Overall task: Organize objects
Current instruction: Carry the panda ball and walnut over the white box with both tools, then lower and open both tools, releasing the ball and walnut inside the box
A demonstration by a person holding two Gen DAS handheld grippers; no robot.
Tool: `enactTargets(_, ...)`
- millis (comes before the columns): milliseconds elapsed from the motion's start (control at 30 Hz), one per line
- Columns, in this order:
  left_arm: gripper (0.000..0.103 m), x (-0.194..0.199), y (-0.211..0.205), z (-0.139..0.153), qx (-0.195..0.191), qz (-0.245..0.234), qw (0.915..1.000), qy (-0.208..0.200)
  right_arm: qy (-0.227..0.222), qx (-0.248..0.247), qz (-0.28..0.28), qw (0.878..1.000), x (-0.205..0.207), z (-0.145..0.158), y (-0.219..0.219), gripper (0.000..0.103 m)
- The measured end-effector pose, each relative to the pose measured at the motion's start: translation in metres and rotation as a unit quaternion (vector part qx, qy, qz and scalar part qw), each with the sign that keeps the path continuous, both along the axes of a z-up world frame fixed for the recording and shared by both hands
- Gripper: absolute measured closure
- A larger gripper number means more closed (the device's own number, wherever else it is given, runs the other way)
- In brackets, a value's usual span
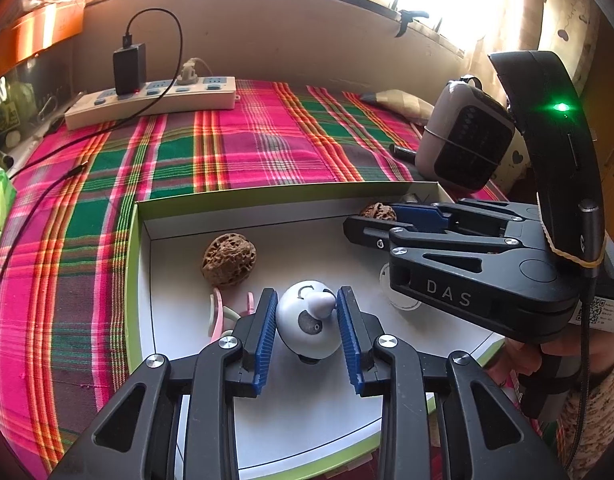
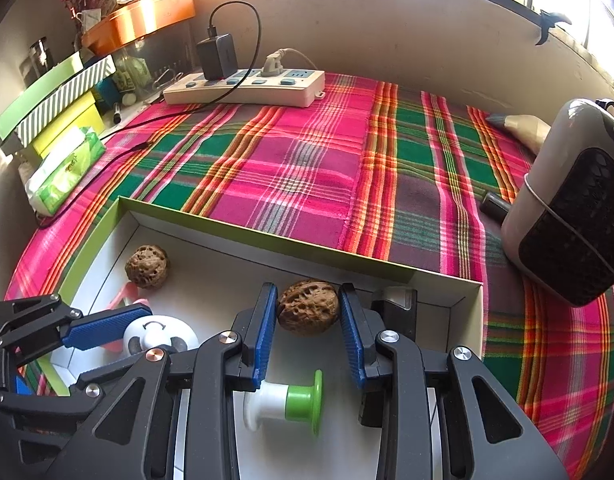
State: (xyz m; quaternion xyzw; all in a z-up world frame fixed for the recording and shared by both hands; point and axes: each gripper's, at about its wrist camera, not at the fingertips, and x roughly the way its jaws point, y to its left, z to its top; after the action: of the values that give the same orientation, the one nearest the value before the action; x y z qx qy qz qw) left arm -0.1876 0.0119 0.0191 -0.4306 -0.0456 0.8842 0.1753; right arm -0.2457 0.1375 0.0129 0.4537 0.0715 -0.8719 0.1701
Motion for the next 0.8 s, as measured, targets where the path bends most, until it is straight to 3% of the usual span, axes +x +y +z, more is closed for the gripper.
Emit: enactTargets(800,0.074,-0.0002,-0.0018,-0.0005,-0.003,0.003,1.0,-0.003,0.001,0.013,-0.008,1.0,-0.0001,-0.0005,-0.0011,0.07)
